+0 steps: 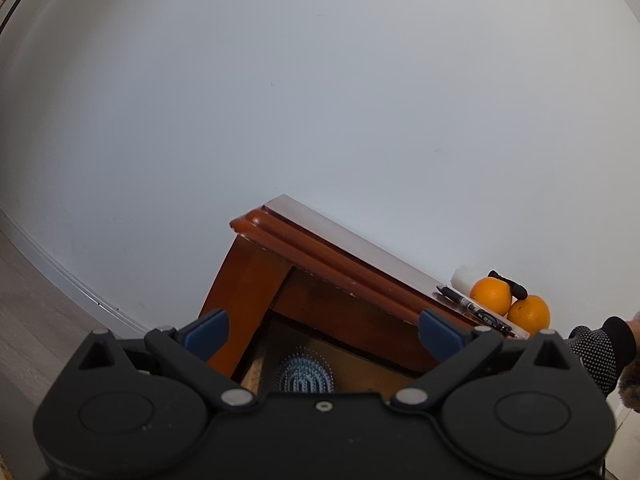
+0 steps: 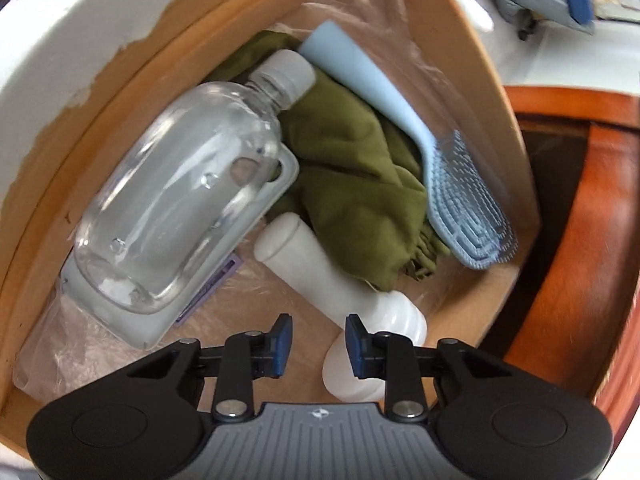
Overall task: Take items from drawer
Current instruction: 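Move the right tool over the drawer toward the white cylindrical device, then lower the right tool and close its fingers on the white device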
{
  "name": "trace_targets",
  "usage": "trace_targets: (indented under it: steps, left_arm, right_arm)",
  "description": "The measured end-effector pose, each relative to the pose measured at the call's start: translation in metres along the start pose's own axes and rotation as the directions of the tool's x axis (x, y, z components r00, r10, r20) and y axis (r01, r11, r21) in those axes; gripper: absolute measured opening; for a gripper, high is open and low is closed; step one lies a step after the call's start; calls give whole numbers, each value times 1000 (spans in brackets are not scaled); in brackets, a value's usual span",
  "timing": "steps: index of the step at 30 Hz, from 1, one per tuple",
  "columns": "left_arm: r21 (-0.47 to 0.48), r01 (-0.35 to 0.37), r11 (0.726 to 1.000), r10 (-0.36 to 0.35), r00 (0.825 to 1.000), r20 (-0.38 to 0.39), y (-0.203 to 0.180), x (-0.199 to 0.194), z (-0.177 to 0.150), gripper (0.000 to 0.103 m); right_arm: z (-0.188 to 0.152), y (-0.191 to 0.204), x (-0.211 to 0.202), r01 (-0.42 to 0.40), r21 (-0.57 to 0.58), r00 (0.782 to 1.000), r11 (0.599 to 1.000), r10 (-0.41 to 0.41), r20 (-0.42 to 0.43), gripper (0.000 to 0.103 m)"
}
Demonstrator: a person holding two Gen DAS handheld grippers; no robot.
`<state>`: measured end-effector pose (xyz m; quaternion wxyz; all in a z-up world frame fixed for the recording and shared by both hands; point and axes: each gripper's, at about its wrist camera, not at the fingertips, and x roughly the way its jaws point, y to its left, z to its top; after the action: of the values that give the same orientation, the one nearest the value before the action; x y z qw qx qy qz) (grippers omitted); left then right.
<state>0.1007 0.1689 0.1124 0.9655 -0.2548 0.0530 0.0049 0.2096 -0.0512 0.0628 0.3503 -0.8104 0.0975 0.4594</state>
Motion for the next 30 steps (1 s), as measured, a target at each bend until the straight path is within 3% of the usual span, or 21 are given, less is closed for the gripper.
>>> trace_targets:
  steps: [5, 13, 25, 30]
  left_arm:
    - [-13, -18, 1000, 18, 1000, -18, 0, 2, 3, 102]
    - [-38, 15, 999, -16, 999, -29, 6, 1, 5, 102]
    - [-58, 50, 997, -52, 998, -29, 10, 3, 5, 102]
    - [-66, 60, 996, -62, 998, -26, 11, 3, 5, 102]
  right_arm:
    - [7, -1, 1, -3, -81, 1000, 997, 1, -23, 31]
    - [22, -6, 1, -10, -183, 999, 983, 2, -45, 31]
    - [39, -30, 5, -102, -253, 991, 962, 78, -105, 33]
    - [47, -38, 6, -141, -322, 986, 936, 103, -132, 33]
